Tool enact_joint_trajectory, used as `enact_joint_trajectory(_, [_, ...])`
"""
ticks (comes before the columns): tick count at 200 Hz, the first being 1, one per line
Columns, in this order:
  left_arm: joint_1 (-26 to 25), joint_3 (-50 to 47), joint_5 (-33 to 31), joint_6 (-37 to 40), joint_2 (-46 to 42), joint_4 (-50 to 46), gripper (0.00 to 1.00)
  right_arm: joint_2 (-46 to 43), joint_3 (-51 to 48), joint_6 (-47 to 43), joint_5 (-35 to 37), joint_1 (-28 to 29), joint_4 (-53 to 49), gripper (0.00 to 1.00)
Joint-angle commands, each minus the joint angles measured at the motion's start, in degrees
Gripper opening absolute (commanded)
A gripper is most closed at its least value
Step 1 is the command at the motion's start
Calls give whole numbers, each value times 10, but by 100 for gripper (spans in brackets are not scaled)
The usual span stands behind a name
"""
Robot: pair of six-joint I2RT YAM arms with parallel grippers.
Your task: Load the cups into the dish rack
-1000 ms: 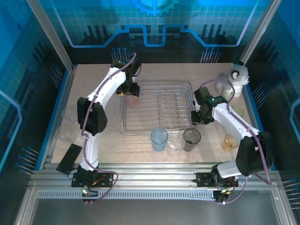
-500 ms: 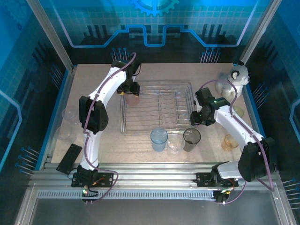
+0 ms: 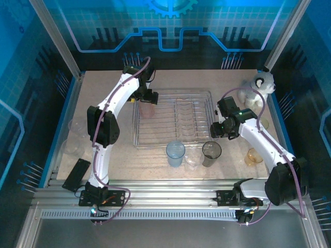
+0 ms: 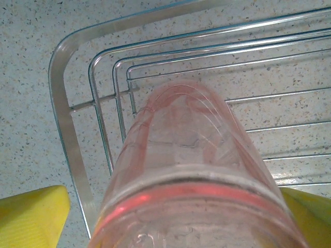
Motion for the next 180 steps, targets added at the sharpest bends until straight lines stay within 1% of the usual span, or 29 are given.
enact_joint_trajectory(1, [4,18,3,6,-22,3,99,-18,-8,-2,6,7,-15,55])
enact_joint_trajectory(30, [3,-8,-3,0,-66,23,100,-24,-2,0,3,7,-24,55])
enact_joint_trajectory(58, [4,-91,9,-10,-147,86,99,-39,11,5,6,7,-40,56])
enact_joint_trajectory(75, [4,-173,27,-19,-217,144,99,-53,21,9,12,8,-54,56])
enact_joint_trajectory(110, [3,-378,74,-36,-392,314,99,-87,38,18,6,10,-78,57])
enact_joint_trajectory(130, [4,-497,110,-50,-488,403,99,-101,47,23,-12,12,-88,57])
enact_joint_trajectory(145, [4,-575,147,-64,-553,454,99,-108,54,21,-41,19,-86,56])
enact_joint_trajectory(160, [4,-652,185,-86,-610,500,99,-110,61,18,-62,45,-77,56])
enact_joint_trajectory(180, [3,-747,223,-112,-681,550,99,-96,85,18,-58,101,-73,56])
